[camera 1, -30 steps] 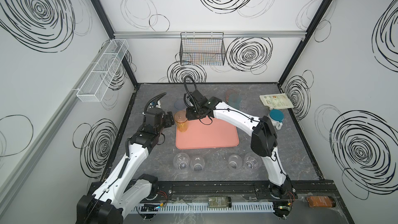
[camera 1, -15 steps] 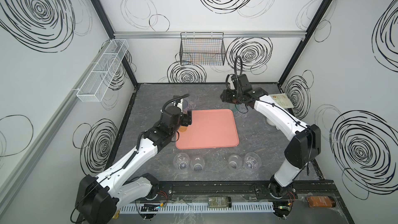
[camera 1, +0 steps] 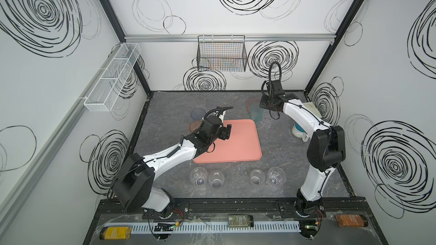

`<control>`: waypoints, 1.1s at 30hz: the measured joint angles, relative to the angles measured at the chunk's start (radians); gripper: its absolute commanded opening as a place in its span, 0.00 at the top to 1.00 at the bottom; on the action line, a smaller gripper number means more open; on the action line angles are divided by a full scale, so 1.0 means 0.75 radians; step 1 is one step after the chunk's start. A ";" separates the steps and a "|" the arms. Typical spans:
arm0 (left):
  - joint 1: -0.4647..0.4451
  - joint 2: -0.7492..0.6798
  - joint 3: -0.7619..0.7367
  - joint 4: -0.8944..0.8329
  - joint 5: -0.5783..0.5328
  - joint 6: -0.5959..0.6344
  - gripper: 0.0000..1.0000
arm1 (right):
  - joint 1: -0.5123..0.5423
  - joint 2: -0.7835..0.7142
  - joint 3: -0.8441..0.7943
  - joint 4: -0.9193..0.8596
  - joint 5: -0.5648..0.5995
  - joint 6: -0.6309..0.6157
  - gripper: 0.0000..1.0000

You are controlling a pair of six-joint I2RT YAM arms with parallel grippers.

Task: Place the glasses into the tray
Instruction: 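Move right gripper to the teal glass and grasp it, then lift the teal glass with right gripper and carry it over the tray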

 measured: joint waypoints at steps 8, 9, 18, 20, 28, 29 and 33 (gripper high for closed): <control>0.000 0.140 0.100 0.008 0.013 0.000 0.19 | -0.023 0.148 0.089 -0.036 -0.001 -0.005 0.63; 0.000 0.149 0.100 0.005 0.013 0.000 0.19 | -0.024 0.154 0.089 -0.036 -0.001 -0.005 0.64; 0.000 0.235 0.134 -0.029 0.072 0.007 0.20 | -0.024 0.208 0.089 -0.034 -0.010 -0.025 0.75; 0.000 0.243 0.140 -0.032 0.100 0.016 0.20 | -0.024 0.221 0.089 -0.034 -0.011 -0.032 0.79; 0.000 0.283 0.181 -0.065 0.153 0.046 0.21 | 0.005 0.223 0.089 -0.036 0.055 -0.066 0.91; 0.000 0.283 0.181 -0.067 0.154 0.048 0.21 | 0.014 0.223 0.089 -0.037 0.076 -0.075 0.92; -0.006 0.273 0.181 -0.086 0.152 0.053 0.21 | 0.055 0.212 0.089 -0.061 0.152 -0.101 0.95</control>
